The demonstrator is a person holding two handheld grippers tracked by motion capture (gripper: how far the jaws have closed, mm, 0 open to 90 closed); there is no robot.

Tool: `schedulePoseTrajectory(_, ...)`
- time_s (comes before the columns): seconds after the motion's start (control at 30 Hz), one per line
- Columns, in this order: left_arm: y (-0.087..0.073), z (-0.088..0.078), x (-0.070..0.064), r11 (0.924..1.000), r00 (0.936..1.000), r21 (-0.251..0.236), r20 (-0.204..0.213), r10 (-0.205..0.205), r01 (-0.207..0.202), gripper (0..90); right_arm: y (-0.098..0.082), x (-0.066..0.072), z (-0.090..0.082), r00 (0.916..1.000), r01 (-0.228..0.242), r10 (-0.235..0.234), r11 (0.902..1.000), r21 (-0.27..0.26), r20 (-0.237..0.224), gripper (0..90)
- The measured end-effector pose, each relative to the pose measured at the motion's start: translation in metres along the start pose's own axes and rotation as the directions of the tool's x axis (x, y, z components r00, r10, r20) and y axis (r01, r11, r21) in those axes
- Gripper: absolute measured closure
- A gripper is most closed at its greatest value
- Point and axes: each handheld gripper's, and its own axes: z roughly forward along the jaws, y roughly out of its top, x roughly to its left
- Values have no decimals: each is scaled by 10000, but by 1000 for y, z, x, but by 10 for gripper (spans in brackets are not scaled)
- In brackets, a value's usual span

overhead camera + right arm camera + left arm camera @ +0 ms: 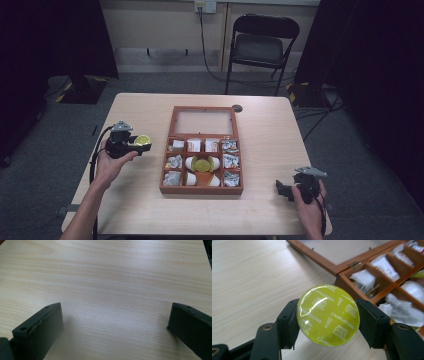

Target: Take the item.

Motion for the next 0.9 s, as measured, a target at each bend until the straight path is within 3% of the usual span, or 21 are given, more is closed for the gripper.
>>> schedulePoseTrajectory(0.2,-11,9,9,9987,9989,223,-27,-458,459,389,0,0,0,10000,-1,1,10000,0,1,0)
schedulePoseTrajectory(0.4,-15,18,10,9965,9982,596,51,-590,586,389,0,1,0,10000,-31,31,10000,1,27,0)
schedulePoseTrajectory(0.6,-17,26,6,9946,9996,1002,-53,-281,285,388,0,1,0,10000,-24,24,10000,-4,20,0)
schedulePoseTrajectory(0.8,-22,35,7,9897,9996,1412,-159,-226,246,388,0,1,0,10000,-30,30,10000,1,13,0)
schedulePoseTrajectory(0.9,-23,35,6,9897,9993,1392,-211,-323,349,387,0,1,0,10000,-21,21,10000,-1,14,0)
